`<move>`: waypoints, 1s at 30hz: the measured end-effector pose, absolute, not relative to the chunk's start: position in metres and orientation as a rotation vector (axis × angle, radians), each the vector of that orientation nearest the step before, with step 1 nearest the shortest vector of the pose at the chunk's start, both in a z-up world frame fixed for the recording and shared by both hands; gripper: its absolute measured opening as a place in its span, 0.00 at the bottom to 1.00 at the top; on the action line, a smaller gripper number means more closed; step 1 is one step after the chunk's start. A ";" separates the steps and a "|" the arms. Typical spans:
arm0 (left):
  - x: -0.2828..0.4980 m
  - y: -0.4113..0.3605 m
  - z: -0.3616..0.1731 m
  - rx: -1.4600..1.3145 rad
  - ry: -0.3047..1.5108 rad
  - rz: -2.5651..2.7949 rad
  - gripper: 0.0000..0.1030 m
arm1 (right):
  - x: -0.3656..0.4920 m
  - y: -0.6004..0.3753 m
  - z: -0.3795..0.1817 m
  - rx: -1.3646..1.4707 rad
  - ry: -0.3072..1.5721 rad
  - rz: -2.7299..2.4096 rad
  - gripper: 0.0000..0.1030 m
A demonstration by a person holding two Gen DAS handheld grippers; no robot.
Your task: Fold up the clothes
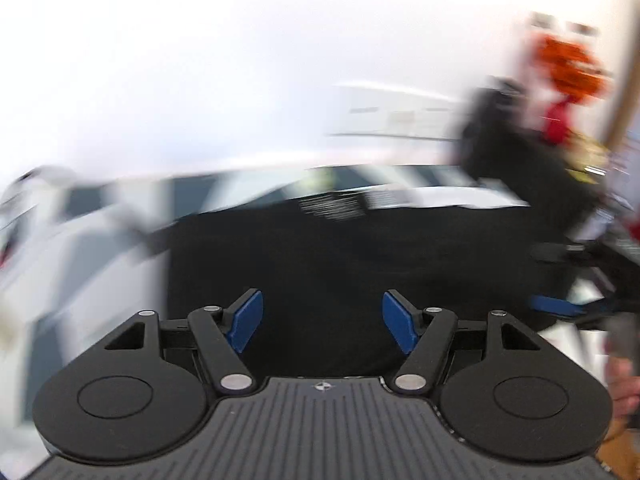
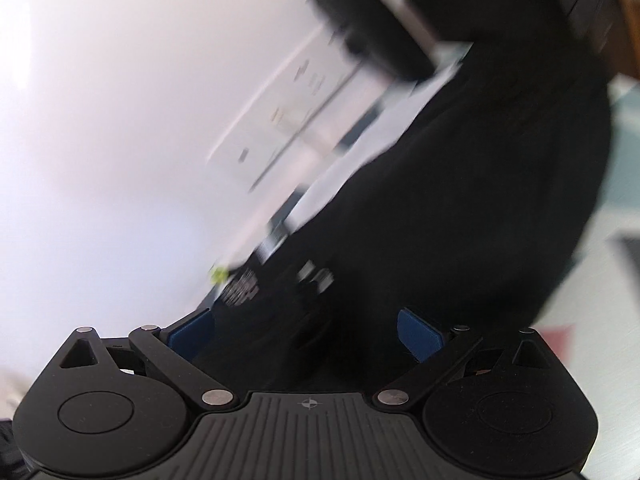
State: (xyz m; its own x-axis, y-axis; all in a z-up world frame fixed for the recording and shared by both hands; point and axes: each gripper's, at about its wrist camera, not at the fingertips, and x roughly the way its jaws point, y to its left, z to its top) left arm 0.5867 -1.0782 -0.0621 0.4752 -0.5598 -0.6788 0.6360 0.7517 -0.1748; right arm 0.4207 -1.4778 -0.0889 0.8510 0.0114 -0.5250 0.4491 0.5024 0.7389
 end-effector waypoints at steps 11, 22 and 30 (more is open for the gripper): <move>0.589 -0.960 -0.124 0.102 0.903 -0.588 0.62 | 0.480 -1.440 -0.130 1.204 0.750 -0.359 0.95; 0.585 -0.981 -0.138 0.058 0.939 -0.692 0.38 | 0.488 -1.427 -0.117 1.171 0.648 -0.437 0.28; 0.588 -0.974 -0.108 -0.074 0.858 -0.643 0.62 | 0.480 -1.432 -0.113 1.025 0.654 -0.385 0.28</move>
